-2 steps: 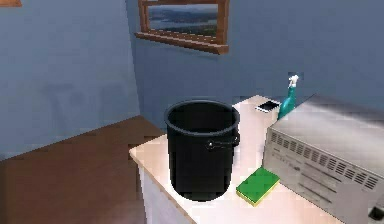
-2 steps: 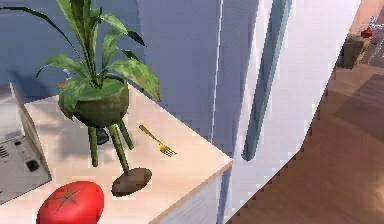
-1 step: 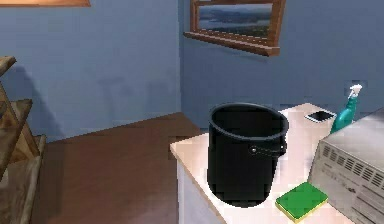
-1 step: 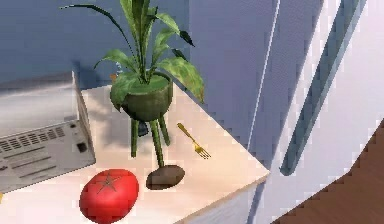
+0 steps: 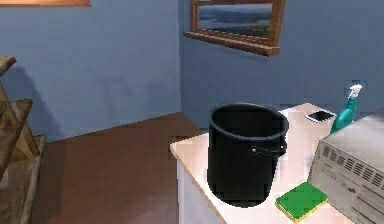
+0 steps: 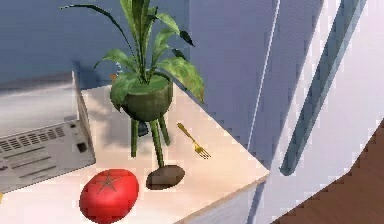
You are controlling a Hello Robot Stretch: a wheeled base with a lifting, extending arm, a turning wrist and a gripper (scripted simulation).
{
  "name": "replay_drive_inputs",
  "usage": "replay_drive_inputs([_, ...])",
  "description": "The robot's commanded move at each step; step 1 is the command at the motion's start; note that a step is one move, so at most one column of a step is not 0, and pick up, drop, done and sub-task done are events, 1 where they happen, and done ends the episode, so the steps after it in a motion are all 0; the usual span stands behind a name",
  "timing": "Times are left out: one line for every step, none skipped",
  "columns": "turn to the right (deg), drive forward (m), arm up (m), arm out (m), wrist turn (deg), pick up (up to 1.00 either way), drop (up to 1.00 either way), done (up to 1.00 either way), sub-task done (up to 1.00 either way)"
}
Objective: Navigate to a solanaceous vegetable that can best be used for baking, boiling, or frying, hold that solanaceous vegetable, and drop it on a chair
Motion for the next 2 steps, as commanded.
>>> replay_drive_inputs([0.0, 0.00, 0.38, 0.00, 0.0, 0.00, 0.00, 0.00, 0.00])
replay_drive_inputs([0.0, 0.00, 0.00, 0.06, 0.0, 0.00, 0.00, 0.00, 0.00])
